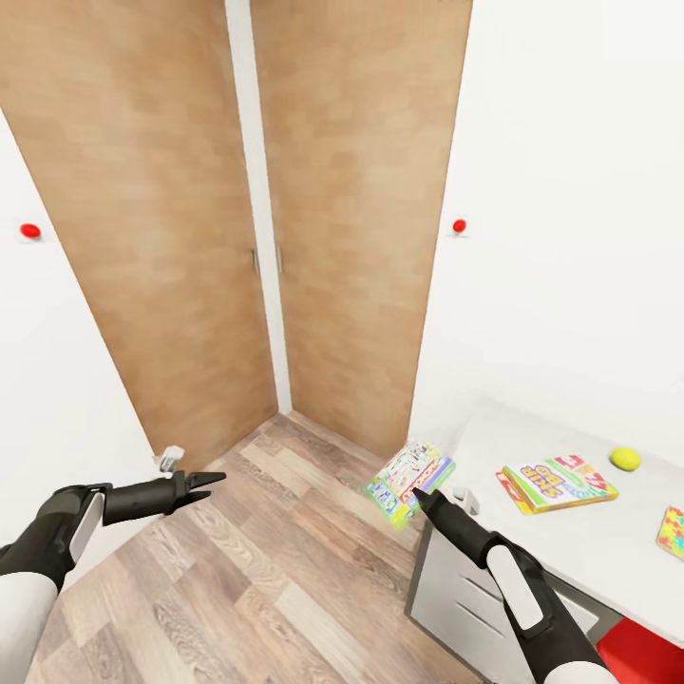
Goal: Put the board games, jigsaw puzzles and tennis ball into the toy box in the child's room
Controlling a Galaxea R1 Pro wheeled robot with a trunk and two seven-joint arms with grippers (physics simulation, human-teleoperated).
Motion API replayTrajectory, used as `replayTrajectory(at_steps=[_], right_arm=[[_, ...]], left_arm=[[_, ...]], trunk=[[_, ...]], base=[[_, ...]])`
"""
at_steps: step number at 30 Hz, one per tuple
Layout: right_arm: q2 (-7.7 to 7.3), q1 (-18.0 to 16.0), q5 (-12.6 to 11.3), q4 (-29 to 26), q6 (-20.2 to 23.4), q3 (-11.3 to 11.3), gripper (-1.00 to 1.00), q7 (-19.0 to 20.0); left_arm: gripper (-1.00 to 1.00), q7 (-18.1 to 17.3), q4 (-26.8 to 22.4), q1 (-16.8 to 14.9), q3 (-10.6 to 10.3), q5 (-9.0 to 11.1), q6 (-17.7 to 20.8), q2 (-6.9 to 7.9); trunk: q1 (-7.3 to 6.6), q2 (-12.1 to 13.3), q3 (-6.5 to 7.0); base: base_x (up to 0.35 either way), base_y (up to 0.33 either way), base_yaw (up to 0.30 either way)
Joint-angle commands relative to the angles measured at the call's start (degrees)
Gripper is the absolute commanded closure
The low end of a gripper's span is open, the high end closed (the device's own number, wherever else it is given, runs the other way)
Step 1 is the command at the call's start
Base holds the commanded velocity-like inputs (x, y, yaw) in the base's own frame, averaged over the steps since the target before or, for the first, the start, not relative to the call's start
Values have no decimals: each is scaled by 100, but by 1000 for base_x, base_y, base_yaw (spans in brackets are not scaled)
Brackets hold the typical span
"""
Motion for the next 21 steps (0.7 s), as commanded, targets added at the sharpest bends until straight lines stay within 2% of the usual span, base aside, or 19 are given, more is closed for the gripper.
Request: replayTrajectory(at_steps=[1,21], right_arm=[[3,-7,-56,-1,52,-14,100,11],[3,-7,-60,-1,56,-14,100,12]], left_arm=[[-100,-7,-2,-3,2,17,36,0],[-100,-7,0,-3,8,17,36,12]], trunk=[[4,-13,-7],[4,-13,93]], base=[[0,0,-262],[0,0,-262]])
